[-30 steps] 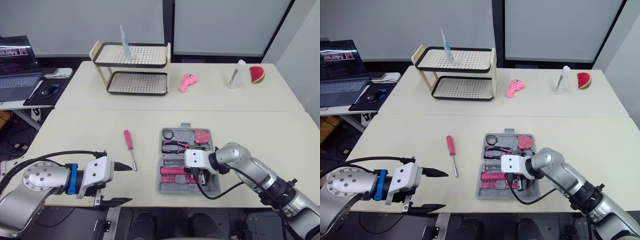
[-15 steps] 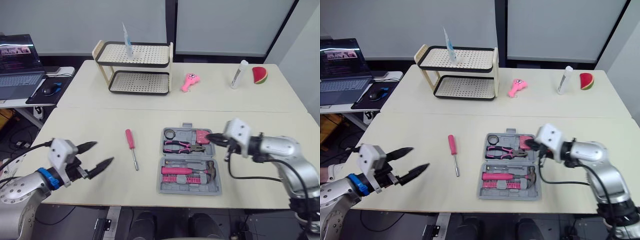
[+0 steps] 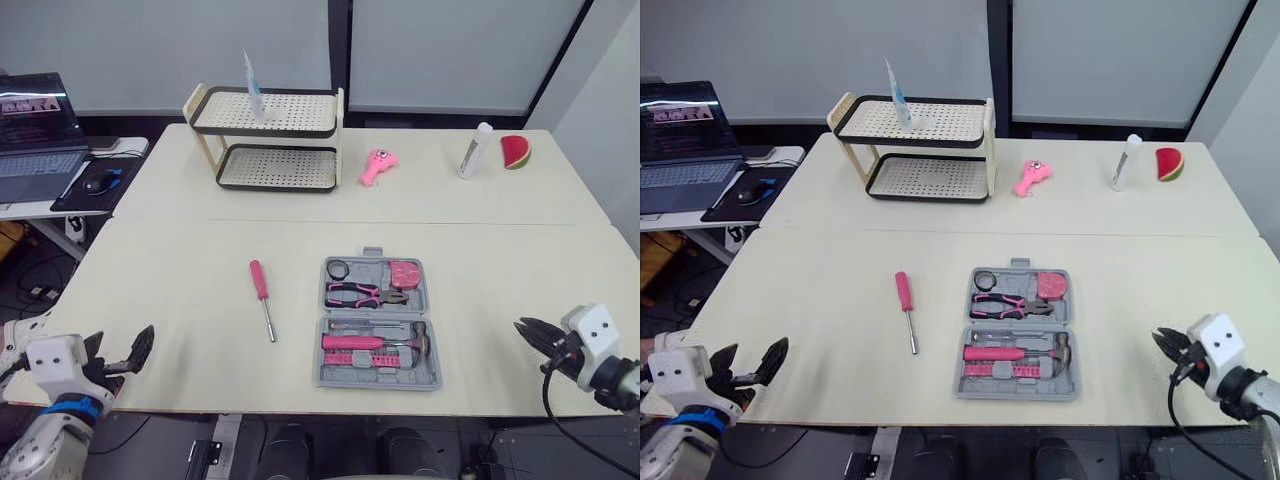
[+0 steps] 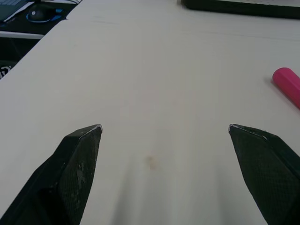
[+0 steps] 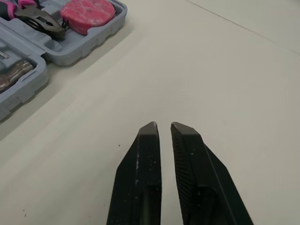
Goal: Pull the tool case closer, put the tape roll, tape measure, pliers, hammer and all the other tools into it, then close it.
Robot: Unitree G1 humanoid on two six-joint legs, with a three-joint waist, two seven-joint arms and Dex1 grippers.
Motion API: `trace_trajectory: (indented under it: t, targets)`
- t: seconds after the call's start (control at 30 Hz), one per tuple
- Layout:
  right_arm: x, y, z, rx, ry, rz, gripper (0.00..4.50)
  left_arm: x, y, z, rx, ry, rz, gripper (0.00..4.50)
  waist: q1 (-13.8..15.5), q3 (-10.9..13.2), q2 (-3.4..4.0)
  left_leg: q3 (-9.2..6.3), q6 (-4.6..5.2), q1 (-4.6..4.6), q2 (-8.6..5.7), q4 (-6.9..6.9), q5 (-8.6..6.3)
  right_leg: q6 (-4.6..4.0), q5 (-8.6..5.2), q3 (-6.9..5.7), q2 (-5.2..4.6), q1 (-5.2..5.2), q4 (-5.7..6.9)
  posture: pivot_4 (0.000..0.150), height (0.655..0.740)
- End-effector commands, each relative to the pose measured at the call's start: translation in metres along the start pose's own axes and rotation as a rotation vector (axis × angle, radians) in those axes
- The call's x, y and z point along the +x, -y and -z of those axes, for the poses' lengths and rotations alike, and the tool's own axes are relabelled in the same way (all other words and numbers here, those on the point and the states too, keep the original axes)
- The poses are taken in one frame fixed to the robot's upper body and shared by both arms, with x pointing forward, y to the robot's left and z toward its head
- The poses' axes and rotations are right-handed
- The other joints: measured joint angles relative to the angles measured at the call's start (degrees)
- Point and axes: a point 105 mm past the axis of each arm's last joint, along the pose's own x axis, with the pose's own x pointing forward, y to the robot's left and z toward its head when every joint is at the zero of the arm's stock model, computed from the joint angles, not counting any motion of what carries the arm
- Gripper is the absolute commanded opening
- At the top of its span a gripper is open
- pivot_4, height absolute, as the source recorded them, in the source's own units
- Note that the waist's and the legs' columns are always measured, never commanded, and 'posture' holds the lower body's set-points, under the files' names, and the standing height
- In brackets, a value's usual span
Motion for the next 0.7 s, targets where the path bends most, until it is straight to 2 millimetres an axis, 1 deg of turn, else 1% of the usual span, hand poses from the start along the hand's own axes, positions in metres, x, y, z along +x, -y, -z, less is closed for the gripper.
trace_trajectory:
  t: [0.03, 0.17, 0.27, 0.37, 0.43, 0.53, 0.6, 0.67, 0.7]
  targets:
    - [-0.007, 0.005, -0.007, -0.008, 0.029, 0.020, 1.46, -0.007, -0.006, -0.002, 0.001, 0.015, -0.036, 4.50, 0.00, 0.00, 0.00, -0.02, 0.00, -0.01, 0.00, 0.00, 0.00, 0.00, 0.00, 0.00, 0.00, 0.01, -0.03, 0.150, 0.7290]
    - [-0.007, 0.004, -0.011, -0.007, 0.029, 0.006, 2.05, -0.008, -0.004, -0.001, -0.007, 0.013, -0.034, 4.50, 0.20, -0.01, 0.00, -0.06, 0.00, 0.01, -0.01, 0.00, 0.00, 0.00, 0.00, -0.03, 0.00, 0.07, -0.04, 0.150, 0.7290]
    - [-0.005, 0.002, -0.016, -0.014, 0.030, -0.010, 2.60, -0.008, -0.004, -0.002, -0.009, 0.015, -0.033, 4.50, 0.22, -0.01, 0.00, -0.06, 0.00, 0.01, -0.03, 0.00, 0.00, 0.00, 0.00, -0.04, 0.00, 0.12, -0.13, 0.150, 0.7290]
    - [-0.002, 0.001, -0.022, -0.026, 0.034, -0.023, 3.04, -0.007, -0.002, -0.003, -0.010, 0.018, -0.028, 4.50, 0.19, -0.01, 0.01, -0.07, 0.00, 0.01, -0.02, -0.01, 0.00, 0.00, 0.00, -0.04, 0.00, 0.13, -0.16, 0.150, 0.7290]
    - [-0.001, 0.000, -0.026, -0.033, 0.037, -0.033, 3.49, -0.007, 0.000, -0.003, -0.011, 0.018, -0.022, 4.50, 0.19, -0.01, 0.01, -0.07, 0.00, 0.01, -0.02, -0.01, 0.00, 0.00, 0.00, -0.05, 0.00, 0.14, -0.18, 0.150, 0.7290]
    - [0.000, 0.000, -0.028, -0.041, 0.037, -0.040, 4.48, -0.007, 0.003, -0.004, -0.004, 0.017, -0.009, 4.50, 0.19, -0.02, 0.00, -0.09, 0.00, 0.00, -0.02, -0.01, 0.00, 0.00, 0.00, -0.06, 0.00, 0.16, -0.20, 0.150, 0.7290]
    - [0.000, 0.001, -0.030, -0.050, 0.036, -0.043, 4.48, -0.008, 0.004, -0.005, -0.004, 0.017, -0.005, 4.50, 0.19, -0.02, 0.00, -0.09, 0.00, 0.01, -0.02, -0.01, 0.00, 0.00, 0.00, -0.07, 0.00, 0.17, -0.21, 0.150, 0.7290]
    - [0.000, -0.001, -0.042, -0.099, 0.047, -0.090, 4.48, -0.007, 0.013, -0.008, -0.008, 0.024, 0.017, 4.50, 0.19, -0.02, 0.00, -0.09, 0.00, 0.00, -0.02, -0.01, 0.00, 0.00, 0.00, -0.07, 0.00, 0.17, -0.22, 0.150, 0.7290]
    - [0.002, -0.004, -0.050, -0.124, 0.058, -0.131, 4.48, -0.007, 0.018, -0.010, -0.013, 0.027, 0.031, 4.50, 0.17, -0.02, 0.01, -0.08, 0.00, 0.01, -0.03, -0.01, 0.00, 0.00, 0.00, -0.06, 0.00, 0.18, -0.23, 0.150, 0.7290]
